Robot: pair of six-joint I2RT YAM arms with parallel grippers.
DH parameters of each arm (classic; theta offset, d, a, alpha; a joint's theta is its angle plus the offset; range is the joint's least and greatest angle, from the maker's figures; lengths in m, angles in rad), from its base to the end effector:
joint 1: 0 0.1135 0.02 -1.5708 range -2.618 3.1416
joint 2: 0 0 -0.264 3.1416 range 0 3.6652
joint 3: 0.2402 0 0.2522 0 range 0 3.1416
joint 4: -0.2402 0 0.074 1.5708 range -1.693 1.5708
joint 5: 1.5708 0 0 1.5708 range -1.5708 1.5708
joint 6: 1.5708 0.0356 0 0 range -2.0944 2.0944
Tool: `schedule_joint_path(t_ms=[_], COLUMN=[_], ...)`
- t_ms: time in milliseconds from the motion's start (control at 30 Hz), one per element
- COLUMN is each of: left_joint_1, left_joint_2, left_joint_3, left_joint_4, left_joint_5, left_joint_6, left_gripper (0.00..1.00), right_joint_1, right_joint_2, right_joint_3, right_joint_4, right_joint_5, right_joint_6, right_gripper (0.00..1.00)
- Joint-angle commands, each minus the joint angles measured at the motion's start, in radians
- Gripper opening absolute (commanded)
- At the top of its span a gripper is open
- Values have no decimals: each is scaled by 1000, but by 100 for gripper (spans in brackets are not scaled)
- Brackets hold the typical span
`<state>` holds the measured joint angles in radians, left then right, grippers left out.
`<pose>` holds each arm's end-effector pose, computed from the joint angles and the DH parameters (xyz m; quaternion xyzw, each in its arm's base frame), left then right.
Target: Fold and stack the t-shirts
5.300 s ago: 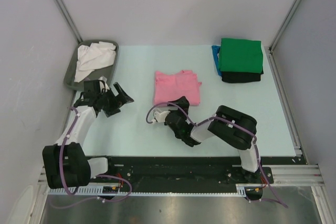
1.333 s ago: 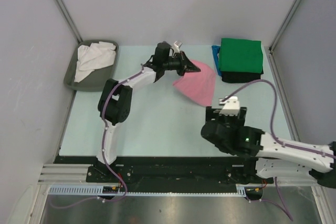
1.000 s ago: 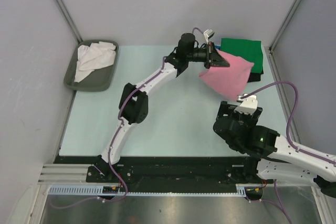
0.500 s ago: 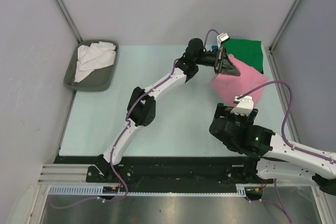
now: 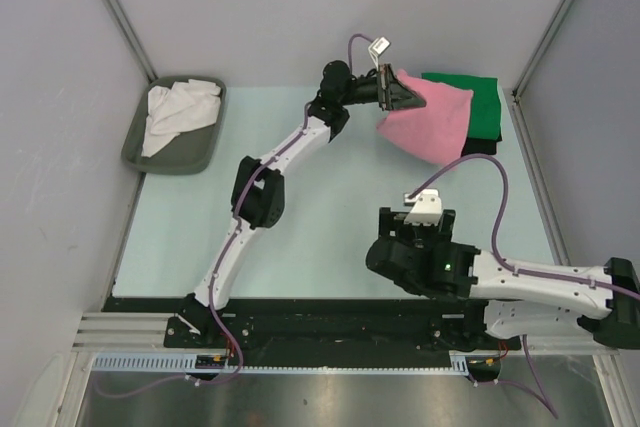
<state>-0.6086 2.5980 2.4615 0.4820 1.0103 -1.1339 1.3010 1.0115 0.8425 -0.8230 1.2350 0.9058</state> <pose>0.4621 -0.3588 0.3076 0.2517 0.5888 -0.7270 0.2481 0.0799 0.1630 0.2834 0.0086 0.7987 -0.0423 0.6002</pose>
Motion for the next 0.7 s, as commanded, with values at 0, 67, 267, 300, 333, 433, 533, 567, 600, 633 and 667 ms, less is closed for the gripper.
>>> schedule_joint_path(t_ms=[0,67,267,300,333,433,533,567,600,633,667], left_joint_1=[26,33,53,55,53,53,61,66,67,70,75], left_joint_2=[54,91,131,119,84,-8,-138,-177,-214,-286,-318], left_joint_3=[50,56,33,4,-36,-214,-463,-619,-700,-779,-924], left_joint_4=[162,204,311,351,387,504,575,583,625,632,639], left_joint_5=[-90,-124,-113,-107,-101,-81,-79,-87,-101,-113,-125], left_joint_6=[16,20,-89,-117,-145,-248,-319,-338,-342,-345,-345], left_gripper=[0,0,0,0,0,0,0,0,0,0,0], right_joint_1=[1,-3,-14,-23,-28,-74,-156,-176,-204,-244,-261], right_joint_2=[76,101,145,148,150,160,119,107,92,78,50], right_joint_3=[23,23,30,29,30,44,53,53,53,53,55], right_joint_4=[122,166,199,212,250,256,231,231,243,249,257], right_joint_5=[83,75,57,47,38,5,-70,-95,-121,-187,-209], right_joint_6=[-31,-77,-105,-148,-177,-232,-225,-225,-231,-267,-274], right_gripper=[99,99,100,100,100,100,100,100,100,100,100])
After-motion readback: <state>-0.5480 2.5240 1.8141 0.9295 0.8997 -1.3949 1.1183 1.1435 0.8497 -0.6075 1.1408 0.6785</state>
